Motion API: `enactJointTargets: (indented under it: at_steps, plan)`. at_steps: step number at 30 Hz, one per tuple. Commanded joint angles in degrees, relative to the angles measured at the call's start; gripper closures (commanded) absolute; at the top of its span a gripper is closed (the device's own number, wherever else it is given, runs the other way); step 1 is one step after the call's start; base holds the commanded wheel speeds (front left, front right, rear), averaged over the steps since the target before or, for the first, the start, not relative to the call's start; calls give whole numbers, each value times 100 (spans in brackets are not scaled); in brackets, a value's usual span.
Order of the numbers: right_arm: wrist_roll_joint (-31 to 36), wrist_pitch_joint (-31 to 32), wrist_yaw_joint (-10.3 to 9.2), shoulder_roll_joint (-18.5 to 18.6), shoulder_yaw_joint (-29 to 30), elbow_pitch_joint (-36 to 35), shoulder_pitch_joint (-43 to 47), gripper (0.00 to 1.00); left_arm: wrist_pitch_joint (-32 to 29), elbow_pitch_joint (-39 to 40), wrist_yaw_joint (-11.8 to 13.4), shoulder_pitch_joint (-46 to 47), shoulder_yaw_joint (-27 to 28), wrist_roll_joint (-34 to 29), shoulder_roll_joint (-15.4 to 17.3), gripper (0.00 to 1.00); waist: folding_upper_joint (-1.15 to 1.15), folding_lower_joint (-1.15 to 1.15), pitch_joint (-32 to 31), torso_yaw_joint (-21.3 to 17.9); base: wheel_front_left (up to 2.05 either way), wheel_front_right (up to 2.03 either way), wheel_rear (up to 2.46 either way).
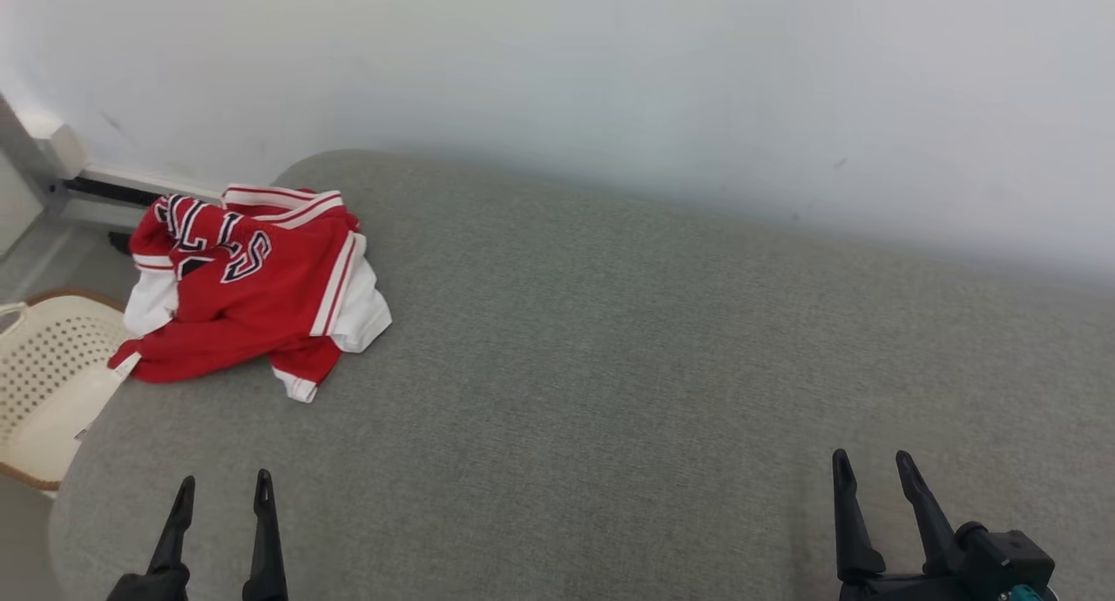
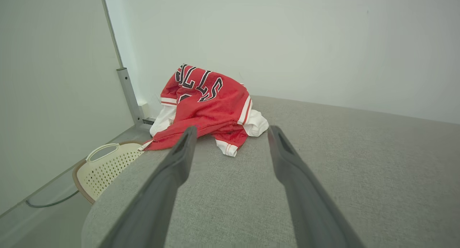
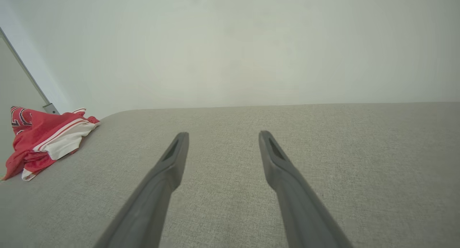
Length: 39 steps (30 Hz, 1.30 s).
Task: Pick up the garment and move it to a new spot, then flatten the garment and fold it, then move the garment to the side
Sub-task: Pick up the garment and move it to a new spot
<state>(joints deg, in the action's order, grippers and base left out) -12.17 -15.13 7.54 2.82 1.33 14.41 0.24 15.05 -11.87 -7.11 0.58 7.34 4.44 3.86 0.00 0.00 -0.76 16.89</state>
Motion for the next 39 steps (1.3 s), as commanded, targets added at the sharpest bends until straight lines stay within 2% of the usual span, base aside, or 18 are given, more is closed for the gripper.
enactJointTargets:
  at_steps: [1,9,19,29,39]
  plan:
    - [-46,-1,-10,12,-14,15,58,0,22,1,-1,58,3,-8,-27,0,0,0,17,329,0,0,0]
    - [29,-1,-10,12,-124,49,1,0,22,-82,60,79,54,-74,-61,0,0,0,40,871,0,0,0]
    - [65,-1,-10,12,-256,107,-58,0,21,-92,201,77,163,-48,-84,0,0,0,45,1225,0,0,0]
    - [126,-1,-10,12,-347,87,-138,0,22,-109,245,95,315,16,-96,0,0,0,152,1217,0,0,0]
    - [194,-1,-10,12,-551,18,-320,0,21,-251,253,449,501,181,-96,0,0,0,460,710,0,0,0]
